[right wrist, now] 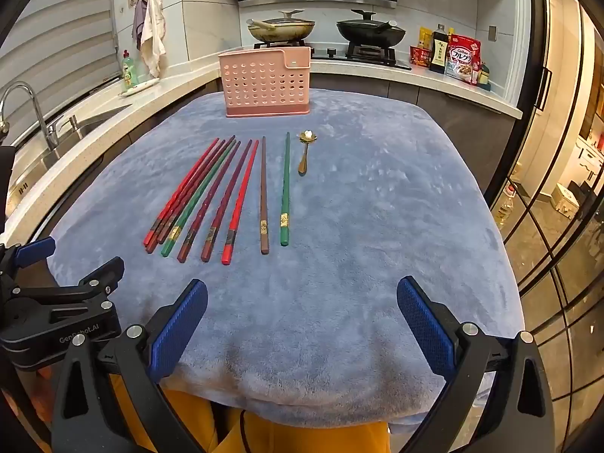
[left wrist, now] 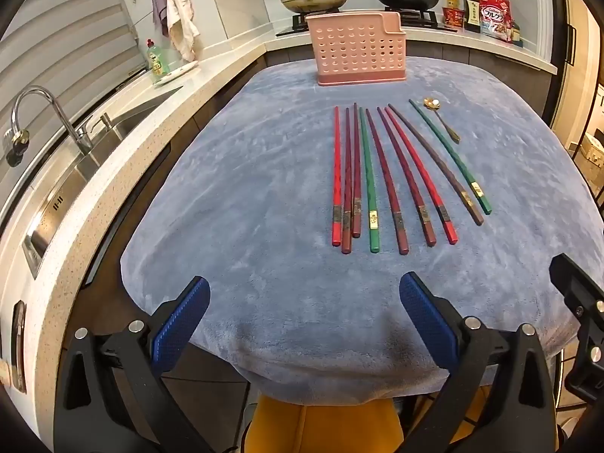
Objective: Organize utensils
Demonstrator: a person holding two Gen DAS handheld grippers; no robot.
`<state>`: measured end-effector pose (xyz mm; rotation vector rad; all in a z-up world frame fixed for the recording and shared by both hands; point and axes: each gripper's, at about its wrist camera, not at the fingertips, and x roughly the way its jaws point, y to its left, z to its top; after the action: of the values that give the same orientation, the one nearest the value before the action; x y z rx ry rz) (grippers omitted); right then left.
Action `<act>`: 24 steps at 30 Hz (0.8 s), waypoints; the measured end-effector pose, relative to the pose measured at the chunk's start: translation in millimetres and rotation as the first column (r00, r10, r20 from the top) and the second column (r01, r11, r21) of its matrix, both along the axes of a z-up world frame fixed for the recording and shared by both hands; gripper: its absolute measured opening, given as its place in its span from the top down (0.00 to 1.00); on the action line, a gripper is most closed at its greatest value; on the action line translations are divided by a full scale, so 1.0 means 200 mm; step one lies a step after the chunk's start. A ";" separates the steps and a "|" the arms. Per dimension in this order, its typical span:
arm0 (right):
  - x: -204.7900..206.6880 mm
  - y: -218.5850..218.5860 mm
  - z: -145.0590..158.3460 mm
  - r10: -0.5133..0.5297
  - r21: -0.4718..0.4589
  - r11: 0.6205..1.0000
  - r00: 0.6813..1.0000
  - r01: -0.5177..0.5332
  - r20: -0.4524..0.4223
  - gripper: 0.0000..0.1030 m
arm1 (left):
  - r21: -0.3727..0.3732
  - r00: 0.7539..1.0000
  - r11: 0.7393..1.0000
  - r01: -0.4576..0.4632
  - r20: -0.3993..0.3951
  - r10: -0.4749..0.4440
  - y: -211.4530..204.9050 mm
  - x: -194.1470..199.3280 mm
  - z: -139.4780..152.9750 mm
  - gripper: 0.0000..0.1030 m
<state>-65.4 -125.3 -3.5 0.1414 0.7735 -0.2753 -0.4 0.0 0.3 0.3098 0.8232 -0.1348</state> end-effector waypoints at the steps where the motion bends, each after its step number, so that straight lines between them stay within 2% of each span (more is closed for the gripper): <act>1: 0.00 0.00 0.00 0.000 -0.001 1.000 1.000 0.000 0.003 0.07 | -0.001 1.000 1.000 -0.001 0.001 0.001 0.00 0.00 0.00 0.07; 3: 0.00 0.00 0.00 -0.001 0.001 1.000 1.000 0.001 0.003 0.07 | -0.021 1.000 1.000 0.002 -0.023 -0.003 0.01 0.01 0.00 0.07; 24: -0.02 0.00 0.01 -0.003 0.002 1.000 1.000 0.003 0.011 0.07 | -0.024 1.000 1.000 -0.006 -0.025 0.005 0.03 0.01 0.01 0.07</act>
<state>-70.0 -125.5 -0.7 0.1457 0.7630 -0.2762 1.3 6.8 2.7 0.2833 0.8466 -0.1437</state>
